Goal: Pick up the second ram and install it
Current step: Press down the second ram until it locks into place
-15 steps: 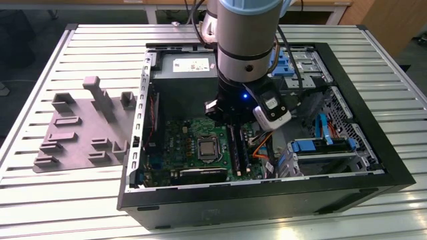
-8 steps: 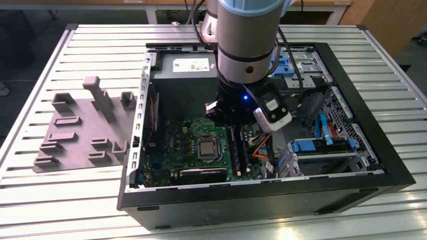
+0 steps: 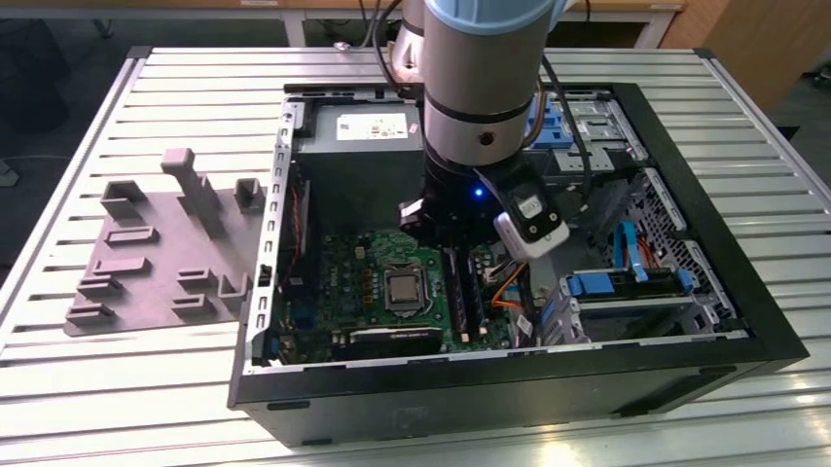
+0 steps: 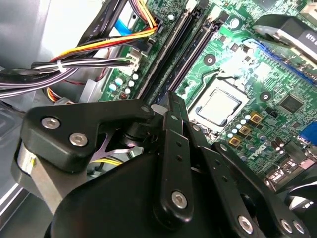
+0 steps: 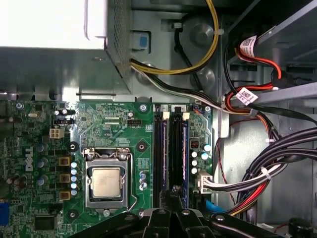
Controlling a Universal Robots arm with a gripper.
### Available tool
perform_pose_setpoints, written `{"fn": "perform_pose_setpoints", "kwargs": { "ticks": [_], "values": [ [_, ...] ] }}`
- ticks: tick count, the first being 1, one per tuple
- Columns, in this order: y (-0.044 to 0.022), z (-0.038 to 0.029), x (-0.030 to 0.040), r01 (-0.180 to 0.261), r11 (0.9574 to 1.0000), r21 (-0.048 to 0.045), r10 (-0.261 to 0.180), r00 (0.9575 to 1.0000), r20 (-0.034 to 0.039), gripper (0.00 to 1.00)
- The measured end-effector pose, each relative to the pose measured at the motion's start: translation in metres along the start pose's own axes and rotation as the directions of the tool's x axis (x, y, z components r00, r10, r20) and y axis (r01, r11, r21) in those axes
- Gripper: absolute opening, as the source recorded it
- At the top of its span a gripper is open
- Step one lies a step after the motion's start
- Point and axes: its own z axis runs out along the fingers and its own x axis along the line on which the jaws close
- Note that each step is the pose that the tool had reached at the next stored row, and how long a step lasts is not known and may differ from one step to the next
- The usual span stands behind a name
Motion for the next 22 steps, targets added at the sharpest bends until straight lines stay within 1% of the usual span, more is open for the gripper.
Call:
{"fn": "perform_pose_setpoints", "kwargs": {
  "ticks": [22],
  "values": [
    [-0.0063,0.0000,0.0000,0.000,1.0000,0.0029,0.000,1.0000,0.0000,0.11]
  ]
}}
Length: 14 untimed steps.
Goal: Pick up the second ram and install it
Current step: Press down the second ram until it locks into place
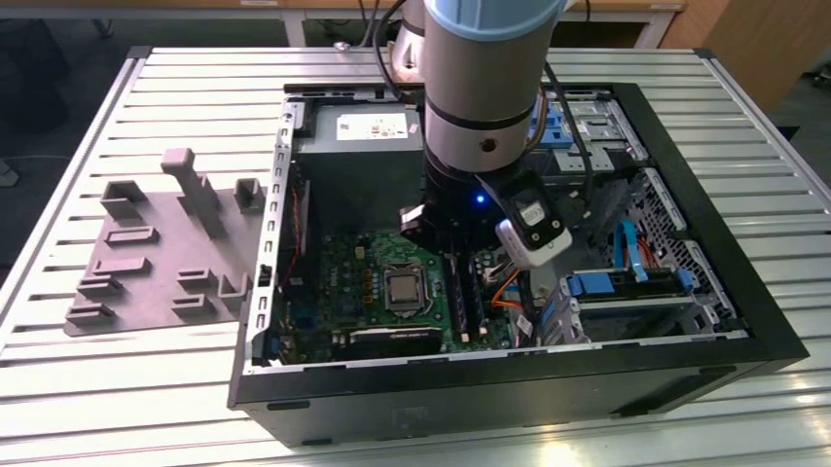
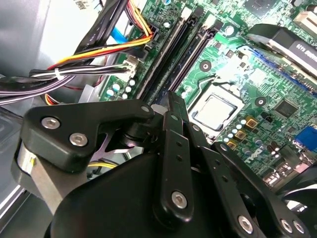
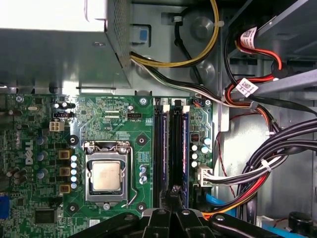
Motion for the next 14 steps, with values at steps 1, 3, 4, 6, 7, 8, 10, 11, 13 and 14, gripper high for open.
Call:
{"fn": "perform_pose_setpoints", "kwargs": {
  "ticks": [1,3,4,6,7,8,10,11,13,14],
  "values": [
    [-0.0003,0.0000,0.0000,0.000,1.0000,0.0001,0.000,1.0000,0.0000,0.11],
    [-0.0008,0.0000,0.0000,0.000,1.0000,0.0004,0.000,1.0000,0.0000,0.11],
    [-0.0010,0.0000,0.0000,0.000,1.0000,0.0004,0.000,1.0000,0.0000,0.11],
    [-0.0015,0.0000,0.0000,0.000,1.0000,0.0007,0.000,1.0000,0.0000,0.11],
    [-0.0018,0.0000,0.0000,0.000,1.0000,0.0009,0.000,1.0000,-0.0001,0.11],
    [-0.0021,0.0000,0.0000,0.000,1.0000,0.0010,0.000,1.0000,-0.0001,0.11],
    [-0.0026,0.0000,0.0000,0.000,1.0000,0.0011,0.000,1.0000,0.0000,0.11],
    [-0.0029,0.0000,0.0000,0.000,1.0000,0.0012,0.000,1.0000,0.0000,0.11],
    [-0.0036,0.0000,0.0000,0.000,1.0000,0.0015,0.000,1.0000,0.0000,0.11],
    [-0.0039,0.0000,0.0000,0.000,1.0000,0.0015,0.000,1.0000,0.0000,0.11]
  ]
}}
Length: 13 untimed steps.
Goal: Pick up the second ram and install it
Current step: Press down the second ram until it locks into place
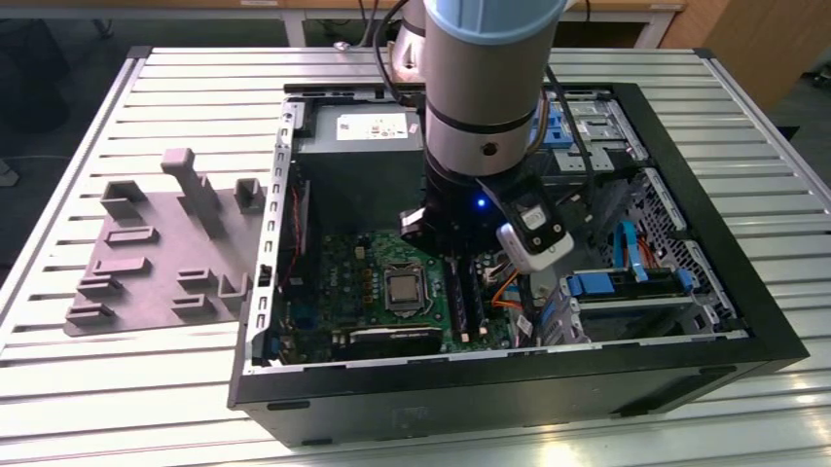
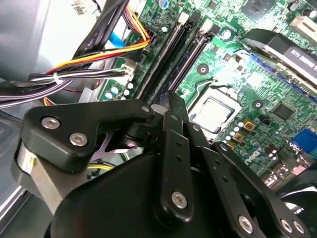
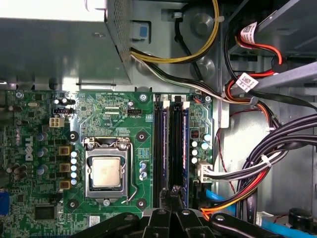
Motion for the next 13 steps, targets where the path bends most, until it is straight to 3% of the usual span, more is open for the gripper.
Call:
{"fn": "perform_pose_setpoints", "kwargs": {
  "ticks": [13],
  "values": [
    [-0.0087,0.0006,0.0000,0.000,1.0000,0.0001,0.000,1.0000,0.0000,0.11]
  ]
}}
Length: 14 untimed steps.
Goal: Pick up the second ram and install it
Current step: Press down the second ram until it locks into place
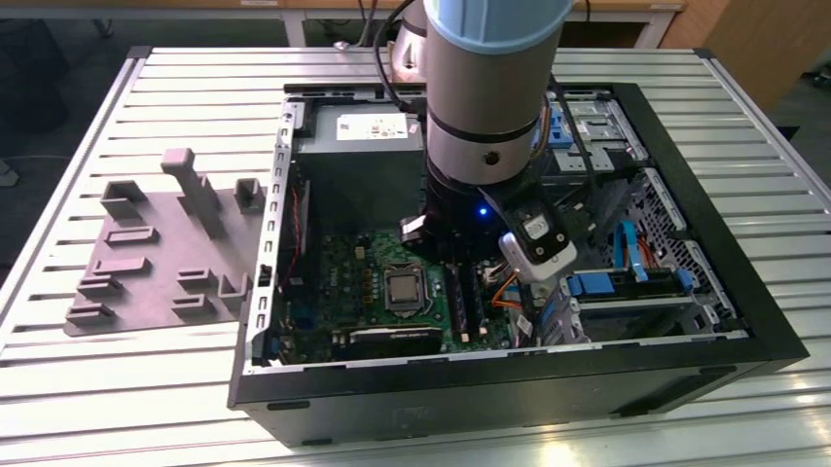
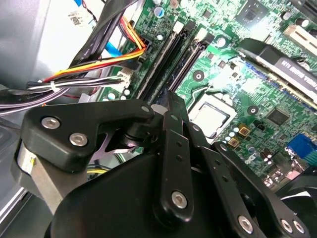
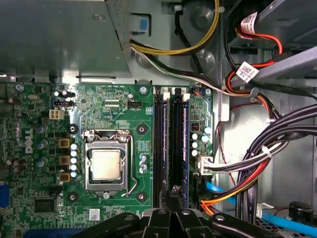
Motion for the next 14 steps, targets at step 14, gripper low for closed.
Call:
{"fn": "perform_pose_setpoints", "kwargs": {
  "ticks": [14],
  "values": [
    [-0.0109,0.0058,0.0003,0.000,1.0000,0.0001,0.000,1.0000,0.0000,0.11]
  ]
}}
